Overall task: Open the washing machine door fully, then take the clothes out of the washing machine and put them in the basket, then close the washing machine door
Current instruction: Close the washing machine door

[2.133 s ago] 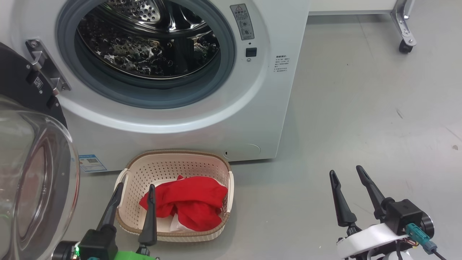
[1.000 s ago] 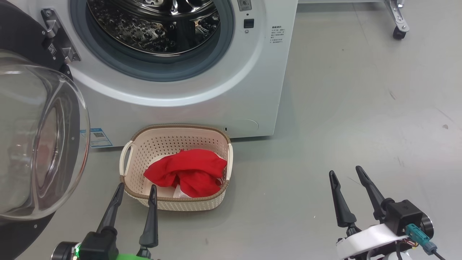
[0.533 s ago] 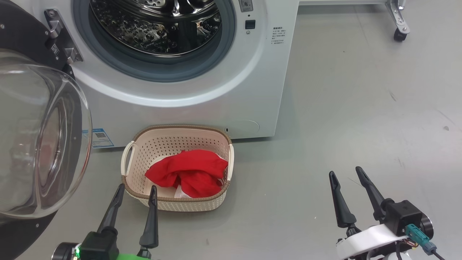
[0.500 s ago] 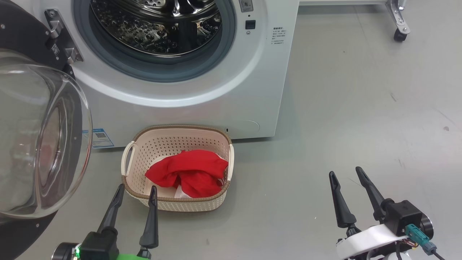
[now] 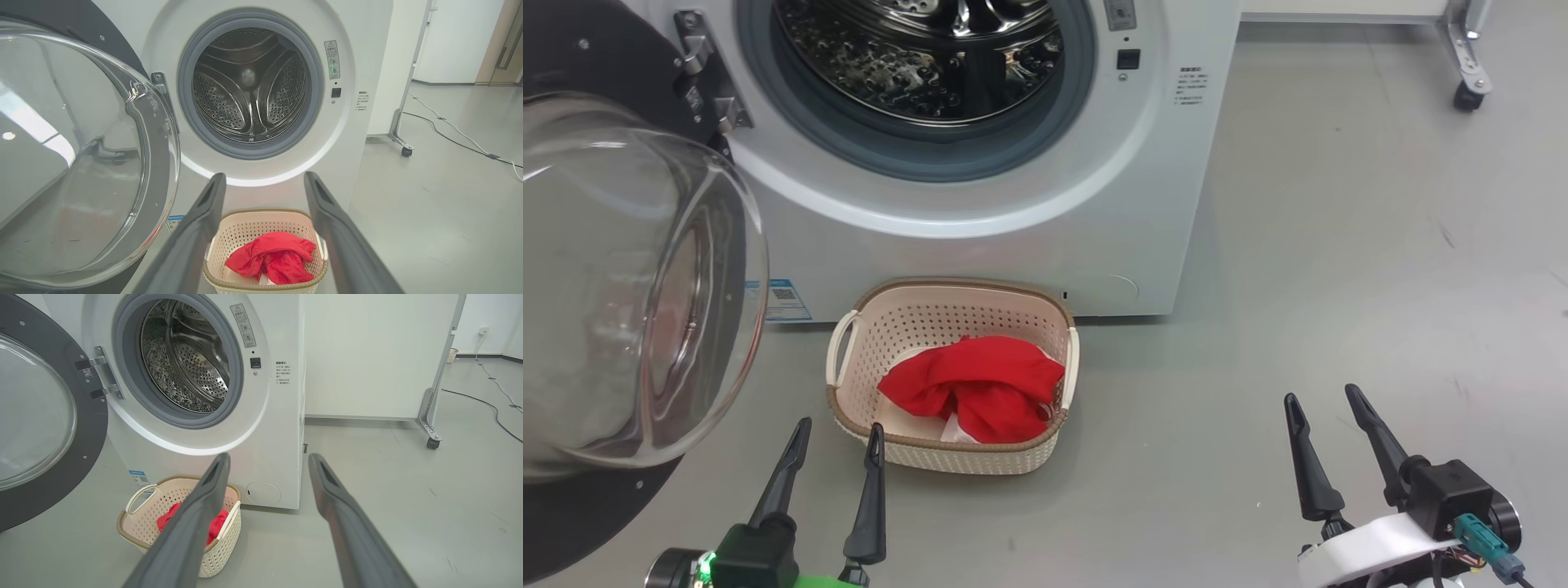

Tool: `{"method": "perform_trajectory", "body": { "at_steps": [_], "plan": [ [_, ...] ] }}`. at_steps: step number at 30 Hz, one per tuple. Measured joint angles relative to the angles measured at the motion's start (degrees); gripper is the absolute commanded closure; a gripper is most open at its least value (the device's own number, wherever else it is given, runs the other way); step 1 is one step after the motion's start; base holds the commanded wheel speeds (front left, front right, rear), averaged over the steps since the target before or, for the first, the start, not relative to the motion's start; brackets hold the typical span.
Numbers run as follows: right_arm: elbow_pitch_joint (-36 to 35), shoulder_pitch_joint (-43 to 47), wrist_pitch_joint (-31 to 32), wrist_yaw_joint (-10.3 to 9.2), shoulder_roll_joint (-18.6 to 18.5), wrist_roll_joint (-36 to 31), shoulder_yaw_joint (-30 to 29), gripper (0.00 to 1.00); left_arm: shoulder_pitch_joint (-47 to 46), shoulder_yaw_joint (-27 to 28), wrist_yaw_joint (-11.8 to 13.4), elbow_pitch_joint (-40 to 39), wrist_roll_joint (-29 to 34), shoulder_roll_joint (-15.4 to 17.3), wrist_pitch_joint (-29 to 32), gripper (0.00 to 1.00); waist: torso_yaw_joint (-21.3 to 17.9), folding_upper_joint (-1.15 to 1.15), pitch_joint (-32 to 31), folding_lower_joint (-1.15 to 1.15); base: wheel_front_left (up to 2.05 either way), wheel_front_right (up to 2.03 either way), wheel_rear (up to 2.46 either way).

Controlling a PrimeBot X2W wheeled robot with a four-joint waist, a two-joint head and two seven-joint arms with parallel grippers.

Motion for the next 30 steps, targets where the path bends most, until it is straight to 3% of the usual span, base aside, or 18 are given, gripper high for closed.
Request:
{"method": "perform_trajectory", "body": {
  "at_steps": [12, 30],
  "plan": [
    [-0.82, 0.04, 0.0, 0.0, -1.0, -0.01, -0.29, 0.0, 0.0, 0.09, 0.49, 0.2, 0.26, -0.03, -0.01, 0.0, 6.73, 0.0, 0.21, 0.0, 0.0, 0.0, 0.0],
    [-1.93, 0.03, 0.87, 0.05, -1.79, -0.12, 0.41, 0.0, -0.01, 0.46, 0.85, 0.88, -0.24, -0.21, -0.6, 0.0, 20.97, 0.0, 0.88, 0.0, 0.0, 0.0, 0.0]
  ]
}}
